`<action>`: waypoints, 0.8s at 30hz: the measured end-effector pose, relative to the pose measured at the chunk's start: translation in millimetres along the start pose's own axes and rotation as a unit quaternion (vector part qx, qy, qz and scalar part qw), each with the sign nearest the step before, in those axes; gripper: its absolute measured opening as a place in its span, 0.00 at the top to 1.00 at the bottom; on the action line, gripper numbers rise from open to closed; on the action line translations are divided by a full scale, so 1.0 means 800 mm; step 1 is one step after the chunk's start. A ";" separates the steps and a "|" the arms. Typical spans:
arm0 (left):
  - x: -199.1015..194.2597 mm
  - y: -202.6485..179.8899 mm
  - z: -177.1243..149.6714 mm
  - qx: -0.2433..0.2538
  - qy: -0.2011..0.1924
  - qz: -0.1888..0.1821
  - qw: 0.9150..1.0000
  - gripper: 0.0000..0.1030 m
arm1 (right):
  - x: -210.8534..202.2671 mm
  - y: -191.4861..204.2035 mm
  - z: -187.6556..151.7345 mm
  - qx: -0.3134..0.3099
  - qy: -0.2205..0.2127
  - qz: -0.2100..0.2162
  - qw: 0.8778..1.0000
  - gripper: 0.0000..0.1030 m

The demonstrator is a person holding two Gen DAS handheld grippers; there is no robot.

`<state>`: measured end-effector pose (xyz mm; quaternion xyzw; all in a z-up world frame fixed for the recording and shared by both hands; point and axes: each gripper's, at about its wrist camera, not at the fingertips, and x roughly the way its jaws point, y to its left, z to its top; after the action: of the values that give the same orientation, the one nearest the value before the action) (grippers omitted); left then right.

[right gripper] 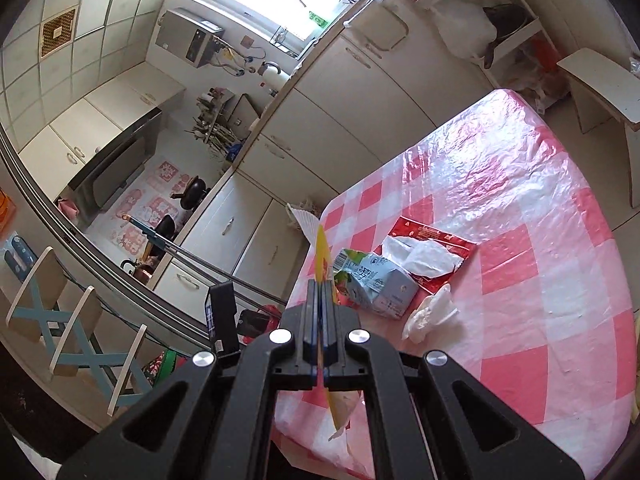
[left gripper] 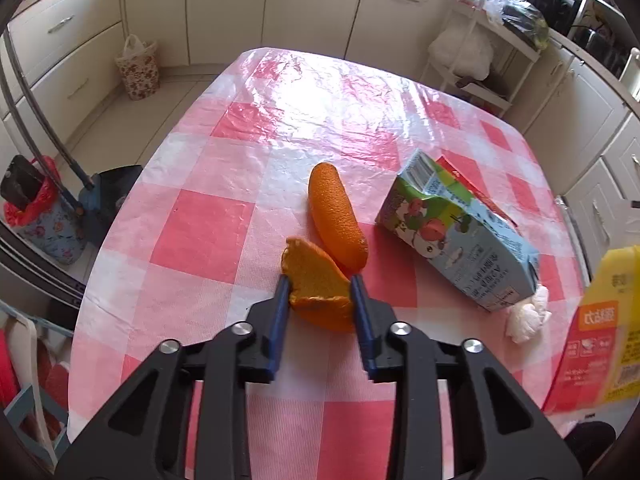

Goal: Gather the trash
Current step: 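Grasp the small orange peel with the left tool while the right tool holds the yellow bag, then carry peel and yellow bag to the yellow bin and release both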

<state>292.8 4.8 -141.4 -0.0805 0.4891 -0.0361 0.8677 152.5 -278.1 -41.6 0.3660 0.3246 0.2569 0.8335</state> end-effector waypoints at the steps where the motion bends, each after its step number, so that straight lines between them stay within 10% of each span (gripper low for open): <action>1: -0.005 0.003 -0.002 0.001 0.000 -0.008 1.000 0.78 | -0.002 0.001 0.000 0.002 -0.003 0.004 1.000 0.98; 4: -0.025 0.008 -0.012 0.011 -0.010 -0.024 1.000 0.95 | -0.009 0.003 0.000 0.007 -0.010 0.017 1.000 0.98; 24: -0.107 -0.005 -0.038 0.050 -0.040 -0.084 0.994 0.97 | -0.078 0.011 -0.003 0.040 -0.078 0.046 0.995 0.98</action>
<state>222.9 9.9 -84.1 -0.0792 0.4429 -0.1295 0.8836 108.2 -313.5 -14.3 0.4324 0.2515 0.2526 0.8282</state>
